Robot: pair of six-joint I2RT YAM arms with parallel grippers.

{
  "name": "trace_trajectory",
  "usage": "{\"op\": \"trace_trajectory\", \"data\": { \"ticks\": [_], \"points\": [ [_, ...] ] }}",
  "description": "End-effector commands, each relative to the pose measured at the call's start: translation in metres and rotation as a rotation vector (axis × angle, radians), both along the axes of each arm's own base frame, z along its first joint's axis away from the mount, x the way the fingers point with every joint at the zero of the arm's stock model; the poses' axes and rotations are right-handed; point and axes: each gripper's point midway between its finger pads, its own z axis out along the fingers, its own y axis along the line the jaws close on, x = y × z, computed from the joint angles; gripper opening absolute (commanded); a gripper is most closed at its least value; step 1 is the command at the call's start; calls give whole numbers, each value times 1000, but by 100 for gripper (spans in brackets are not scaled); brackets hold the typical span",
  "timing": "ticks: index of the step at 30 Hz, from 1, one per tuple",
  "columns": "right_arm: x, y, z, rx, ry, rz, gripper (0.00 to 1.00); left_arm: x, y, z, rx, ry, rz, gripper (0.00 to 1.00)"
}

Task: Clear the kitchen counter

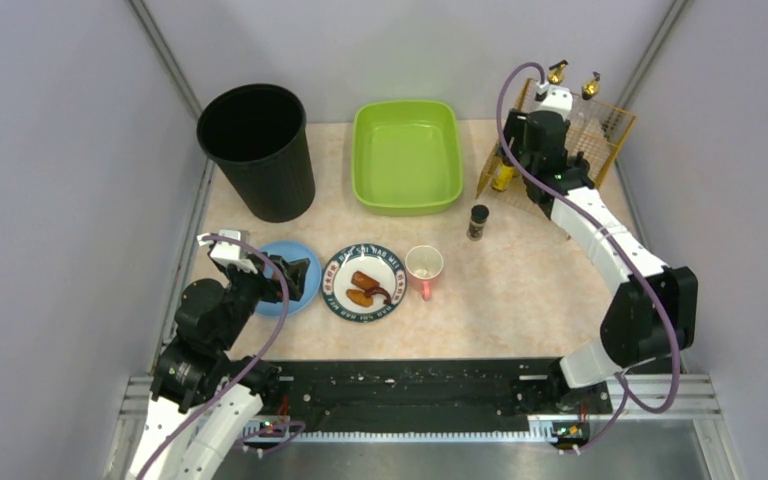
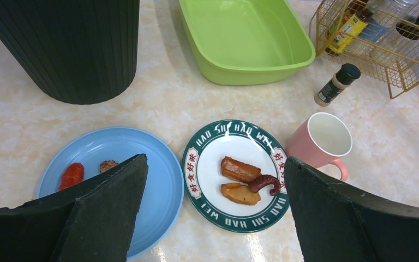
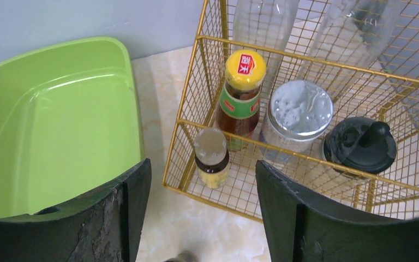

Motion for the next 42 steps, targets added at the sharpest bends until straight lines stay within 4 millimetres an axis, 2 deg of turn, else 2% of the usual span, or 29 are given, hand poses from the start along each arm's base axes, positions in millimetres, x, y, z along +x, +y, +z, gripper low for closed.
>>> {"op": "trace_trajectory", "data": {
  "ticks": [1, 3, 8, 11, 15, 19, 24, 29, 34, 42],
  "points": [
    [-21, 14, 21, 30, -59, 31, 70, 1, -1, 9, -4, -40, -7, 99],
    [-32, 20, 25, 40, -74, 48, 72, 0, -1, 9, -6, -43, -7, 99],
    [-51, 39, 20, 47, -65, 106, 80, 0, -1, 10, -7, -44, -9, 99],
    [-60, 58, 15, 41, -47, 153, 85, -1, -1, 11, -9, -48, -10, 99],
    [-69, 75, 4, 28, -19, 193, 88, -1, -1, 11, -10, -51, -11, 99],
    [-70, 83, -19, 15, 30, 209, 90, -1, -1, 11, -12, -52, -9, 99],
    [-72, 88, -48, -1, 94, 216, 91, -2, -1, 12, -12, -53, -12, 99],
    [-72, 90, -66, -8, 129, 216, 97, -1, -2, 11, -11, -48, -14, 99],
    [-70, 89, -88, -22, 184, 201, 98, 0, -2, 10, -8, -44, -15, 99],
    [-68, 88, -114, -48, 233, 187, 98, -1, -2, 10, -8, -45, -16, 99]
  ]
}}
